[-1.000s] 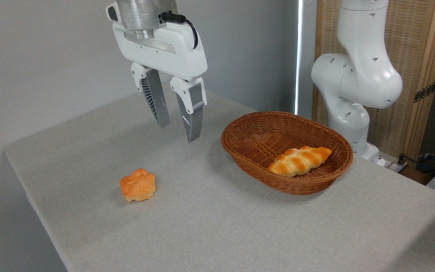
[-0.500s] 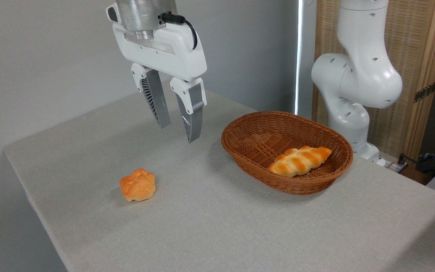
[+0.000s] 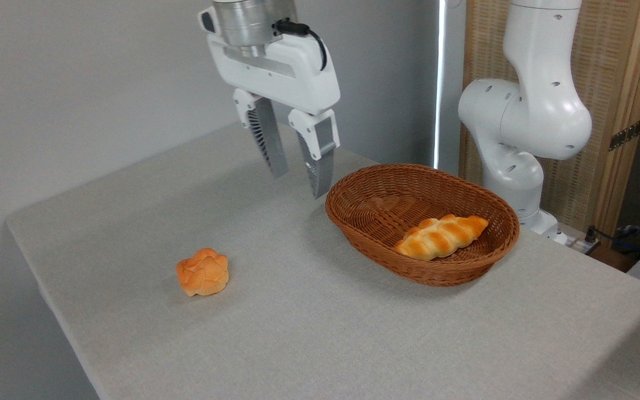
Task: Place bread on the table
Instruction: 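Move the open gripper over the wicker basket and lower onto the braided roll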
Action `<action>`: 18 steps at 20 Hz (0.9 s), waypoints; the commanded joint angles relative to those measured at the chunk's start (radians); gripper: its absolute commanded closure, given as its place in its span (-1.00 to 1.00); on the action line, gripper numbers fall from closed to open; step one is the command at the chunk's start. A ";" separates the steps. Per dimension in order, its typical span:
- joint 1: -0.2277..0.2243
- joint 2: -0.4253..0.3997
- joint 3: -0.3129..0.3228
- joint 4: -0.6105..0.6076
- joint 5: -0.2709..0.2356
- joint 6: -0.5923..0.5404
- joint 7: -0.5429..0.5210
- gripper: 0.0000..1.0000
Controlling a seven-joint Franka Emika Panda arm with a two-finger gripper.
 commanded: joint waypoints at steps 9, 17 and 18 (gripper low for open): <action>-0.049 -0.318 0.012 -0.417 0.014 0.046 0.104 -1.00; -0.078 -0.496 0.021 -0.679 0.100 0.120 0.184 -1.00; -0.081 -0.514 0.027 -0.707 0.114 0.128 0.186 -1.00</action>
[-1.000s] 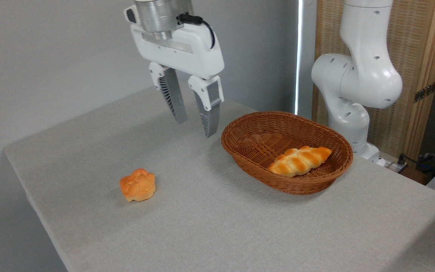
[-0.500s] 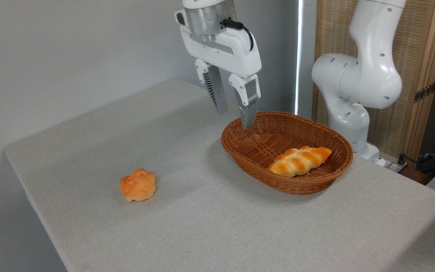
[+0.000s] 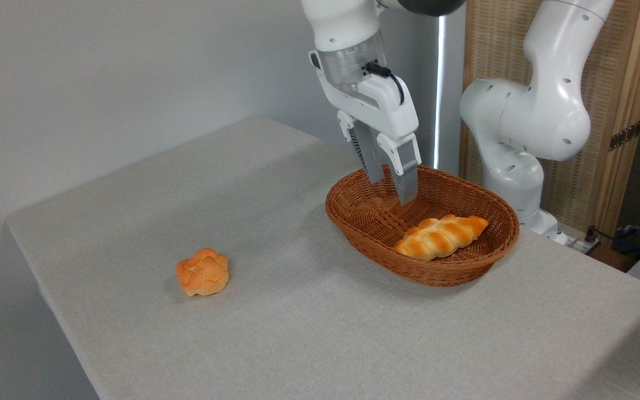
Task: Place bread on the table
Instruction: 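Move the open gripper over the wicker basket and lower onto the braided roll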
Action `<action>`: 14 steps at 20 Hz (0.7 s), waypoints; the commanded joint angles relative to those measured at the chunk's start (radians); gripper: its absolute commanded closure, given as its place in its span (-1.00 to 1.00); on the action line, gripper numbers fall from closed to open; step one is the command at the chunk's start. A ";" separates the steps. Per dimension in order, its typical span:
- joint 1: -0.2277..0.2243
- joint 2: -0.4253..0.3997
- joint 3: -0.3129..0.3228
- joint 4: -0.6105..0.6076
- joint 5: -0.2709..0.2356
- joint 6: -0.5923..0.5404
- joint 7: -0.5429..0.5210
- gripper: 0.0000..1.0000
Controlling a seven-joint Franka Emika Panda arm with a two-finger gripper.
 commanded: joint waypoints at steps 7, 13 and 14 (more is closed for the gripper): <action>-0.030 -0.109 0.117 -0.178 0.119 0.066 0.040 -1.00; -0.120 -0.098 0.219 -0.212 0.143 0.091 0.041 -1.00; -0.126 -0.098 0.235 -0.218 0.143 0.094 0.049 -1.00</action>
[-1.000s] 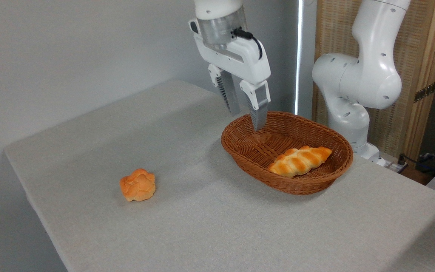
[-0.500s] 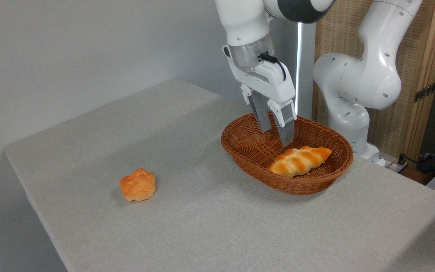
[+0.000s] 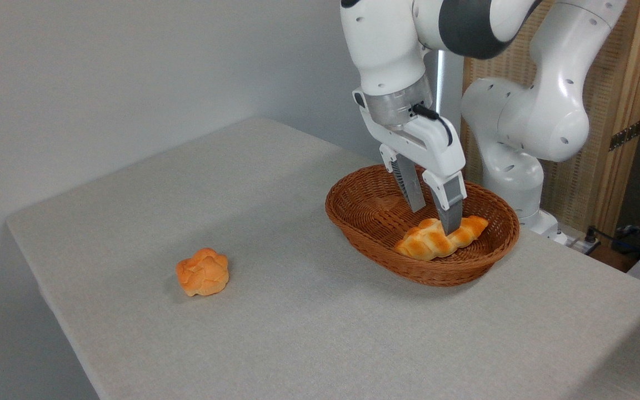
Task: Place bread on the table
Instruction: 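Move the open gripper over the wicker basket and lower onto the braided roll, then close the gripper on the braided roll inside the basket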
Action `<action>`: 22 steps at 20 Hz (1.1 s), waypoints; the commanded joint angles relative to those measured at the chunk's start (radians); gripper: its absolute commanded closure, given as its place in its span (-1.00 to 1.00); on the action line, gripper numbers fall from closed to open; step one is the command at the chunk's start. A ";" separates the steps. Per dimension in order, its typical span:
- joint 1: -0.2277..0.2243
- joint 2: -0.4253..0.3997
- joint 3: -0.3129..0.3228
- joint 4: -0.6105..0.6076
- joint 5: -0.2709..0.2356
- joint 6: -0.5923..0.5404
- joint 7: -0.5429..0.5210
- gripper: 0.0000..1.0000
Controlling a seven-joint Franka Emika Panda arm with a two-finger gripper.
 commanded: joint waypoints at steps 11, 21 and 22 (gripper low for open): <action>-0.072 0.020 0.084 -0.046 0.049 0.040 0.080 -1.00; -0.070 0.022 0.084 -0.098 0.049 0.089 0.080 -1.00; -0.070 0.022 0.084 -0.098 0.049 0.096 0.079 -0.97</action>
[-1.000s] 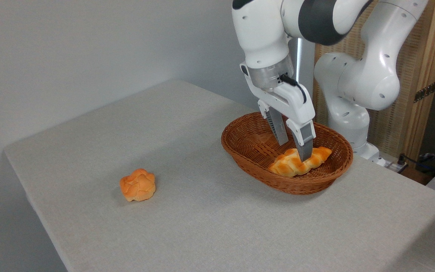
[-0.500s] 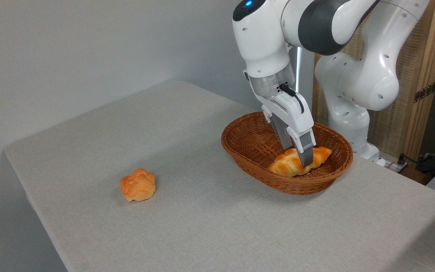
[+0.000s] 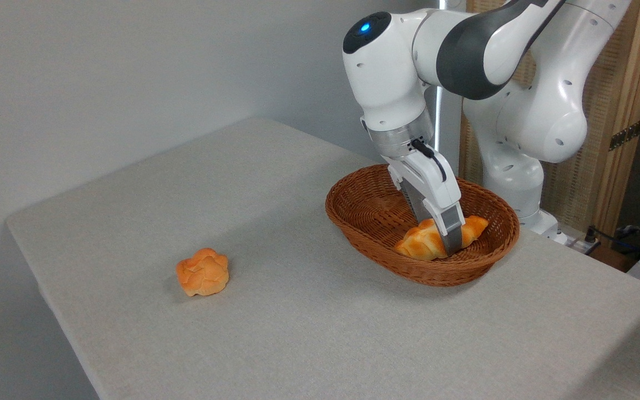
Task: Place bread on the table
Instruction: 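Close the gripper on the braided roll inside the basket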
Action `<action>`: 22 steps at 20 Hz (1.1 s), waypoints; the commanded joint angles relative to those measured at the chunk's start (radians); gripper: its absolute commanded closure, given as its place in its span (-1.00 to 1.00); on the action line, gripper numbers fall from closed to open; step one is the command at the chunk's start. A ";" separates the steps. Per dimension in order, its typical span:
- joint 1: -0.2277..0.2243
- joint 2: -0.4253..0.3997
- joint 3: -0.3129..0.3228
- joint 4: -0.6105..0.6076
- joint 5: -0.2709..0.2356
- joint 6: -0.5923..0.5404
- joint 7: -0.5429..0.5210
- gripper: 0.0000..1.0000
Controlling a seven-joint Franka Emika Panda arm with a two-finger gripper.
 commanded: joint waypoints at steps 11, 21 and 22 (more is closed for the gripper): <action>-0.013 -0.002 0.017 -0.005 0.015 0.031 0.016 -0.01; -0.015 -0.002 0.019 -0.005 0.017 0.030 0.016 -0.01; -0.015 -0.002 0.019 -0.005 0.017 0.030 0.017 -0.01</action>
